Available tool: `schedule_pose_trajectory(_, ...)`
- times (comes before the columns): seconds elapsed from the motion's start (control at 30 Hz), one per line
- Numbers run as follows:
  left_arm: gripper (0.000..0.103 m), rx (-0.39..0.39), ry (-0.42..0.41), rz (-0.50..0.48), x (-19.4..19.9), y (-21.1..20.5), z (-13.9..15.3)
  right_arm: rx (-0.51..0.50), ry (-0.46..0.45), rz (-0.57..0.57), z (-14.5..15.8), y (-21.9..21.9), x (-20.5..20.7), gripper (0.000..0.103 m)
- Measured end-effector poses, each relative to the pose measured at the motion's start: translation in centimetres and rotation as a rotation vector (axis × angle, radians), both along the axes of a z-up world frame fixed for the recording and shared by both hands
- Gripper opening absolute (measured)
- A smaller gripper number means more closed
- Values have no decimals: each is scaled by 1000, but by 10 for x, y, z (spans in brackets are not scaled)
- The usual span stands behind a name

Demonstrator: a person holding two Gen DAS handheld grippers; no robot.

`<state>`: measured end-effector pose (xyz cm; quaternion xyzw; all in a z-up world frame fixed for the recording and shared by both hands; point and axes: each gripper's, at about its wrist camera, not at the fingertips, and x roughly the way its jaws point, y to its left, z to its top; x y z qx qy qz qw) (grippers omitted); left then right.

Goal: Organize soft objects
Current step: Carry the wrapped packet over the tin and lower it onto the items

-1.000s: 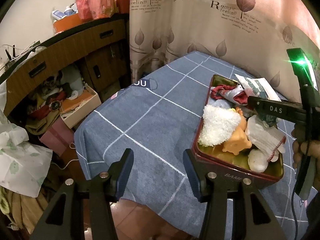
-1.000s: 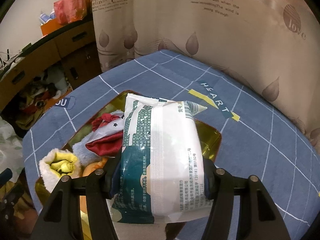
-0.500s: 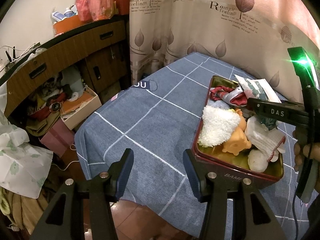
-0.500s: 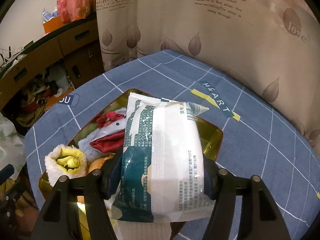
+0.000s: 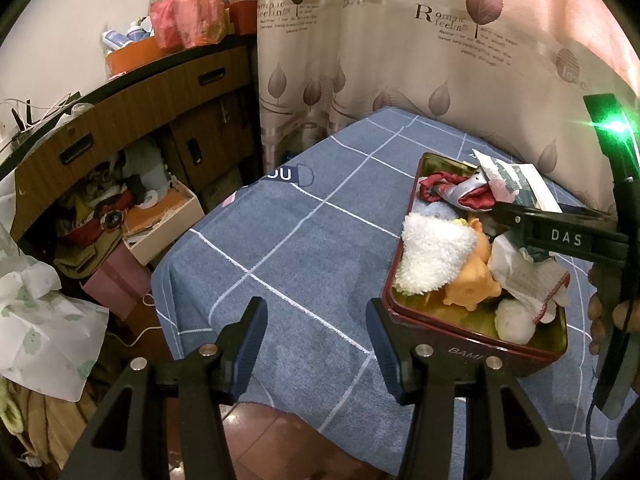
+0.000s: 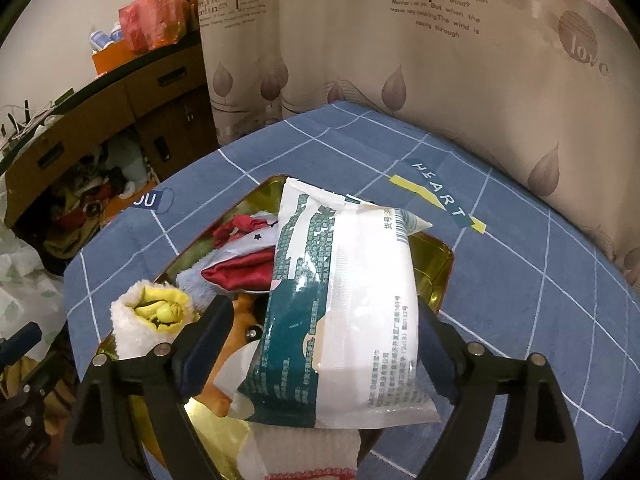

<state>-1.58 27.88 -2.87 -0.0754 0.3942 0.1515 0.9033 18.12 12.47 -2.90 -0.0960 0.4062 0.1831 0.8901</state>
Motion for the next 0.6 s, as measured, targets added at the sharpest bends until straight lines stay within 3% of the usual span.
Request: schedule_pose_trajectory(0.6,52,17,2,-29,0,-7,-1,86,5,-46,8,-16,-32,99)
